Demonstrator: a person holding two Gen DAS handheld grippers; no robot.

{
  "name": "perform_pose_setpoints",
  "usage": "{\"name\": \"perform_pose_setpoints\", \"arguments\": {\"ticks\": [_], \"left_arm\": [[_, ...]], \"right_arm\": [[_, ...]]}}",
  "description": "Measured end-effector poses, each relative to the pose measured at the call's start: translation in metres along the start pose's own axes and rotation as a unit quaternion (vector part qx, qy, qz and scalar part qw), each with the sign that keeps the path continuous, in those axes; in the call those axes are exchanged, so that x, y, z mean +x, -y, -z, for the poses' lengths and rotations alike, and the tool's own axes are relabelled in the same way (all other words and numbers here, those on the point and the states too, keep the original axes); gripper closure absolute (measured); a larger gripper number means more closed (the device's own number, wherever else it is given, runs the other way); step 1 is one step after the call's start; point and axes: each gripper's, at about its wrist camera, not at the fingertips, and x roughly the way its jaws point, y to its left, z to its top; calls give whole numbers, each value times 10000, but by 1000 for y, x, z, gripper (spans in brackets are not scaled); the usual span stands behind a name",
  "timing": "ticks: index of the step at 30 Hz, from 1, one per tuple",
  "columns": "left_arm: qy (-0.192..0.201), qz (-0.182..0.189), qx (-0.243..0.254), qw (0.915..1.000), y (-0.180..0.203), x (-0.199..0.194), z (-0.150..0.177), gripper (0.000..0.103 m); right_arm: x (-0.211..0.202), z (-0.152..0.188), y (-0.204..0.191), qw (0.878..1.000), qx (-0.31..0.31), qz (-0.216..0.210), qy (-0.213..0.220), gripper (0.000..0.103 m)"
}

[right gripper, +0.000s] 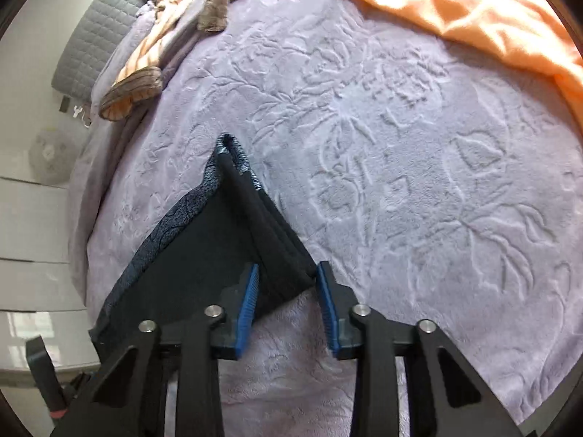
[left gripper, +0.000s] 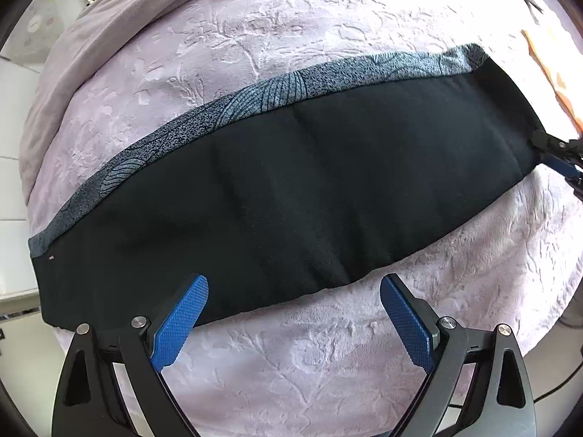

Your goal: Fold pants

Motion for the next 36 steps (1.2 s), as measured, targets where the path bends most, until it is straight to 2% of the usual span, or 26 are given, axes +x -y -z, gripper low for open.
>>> {"name": "perform_pose_setpoints", "arguments": {"ticks": [3,5,6,7,8,9,11,15,18,21,22,23,24,27,29,31,33,36], "left_arm": [[126,14,-137,9998,-3,-1,-4,7],[94,-45,-168,9998,-4,2,-9,7],[103,-59,-195,9997,-5,2,-11,7],[139,-73,-233,9996,-7,1,-14,7],[183,-79,-264,9995,-9,0,-16,7],[226,-87,-289,9993,-10,-1,-18,7],[260,-136,-332,9990,-14,0,-25,7],[215,-185,-474,9985,-22,12,-36,7],[224,-217,-521,9982,-29,20,-41,7],[221,-207,-576,9979,-39,28,-45,7],[229,-212,-596,9977,-41,28,-45,7],[273,-209,-623,9975,-44,26,-45,7],[357,-205,-659,9970,-48,24,-45,7],[526,-270,-802,9950,-64,26,-51,7],[375,-328,-897,9947,-74,36,-57,7],[372,-307,-1086,9929,-85,39,-60,7],[458,-295,-1191,9914,-96,39,-61,7],[465,-332,-1232,9907,-108,48,-64,7]], "right_arm": [[-17,1,-5,9992,-260,-183,232,78],[-20,-1,-6,9988,-379,15,319,78],[-19,-5,-1,9991,-292,65,303,78],[-17,-7,4,9996,-117,-77,239,77],[-17,-9,12,9992,142,-342,173,74],[-17,-8,20,9973,402,-609,102,62],[-24,-4,23,9963,472,-692,169,55],[-30,-15,-16,9970,-497,-442,386,55],[-6,-43,-48,9935,-1099,-78,282,55],[26,-67,-60,9906,-1361,61,74,55],[36,-72,-62,9906,-1368,35,-39,57],[47,-77,-64,9904,-1365,-49,-194,79],[55,-81,-66,9895,-1404,28,-349,93],[43,-82,-78,9855,-1690,156,17,93],[50,-85,-77,9822,-1790,561,-44,93],[55,-89,-68,9883,-1453,420,-206,91],[41,-87,-61,9937,-1117,113,-34,89],[16,-71,-64,9932,-1143,11,230,89]]}}
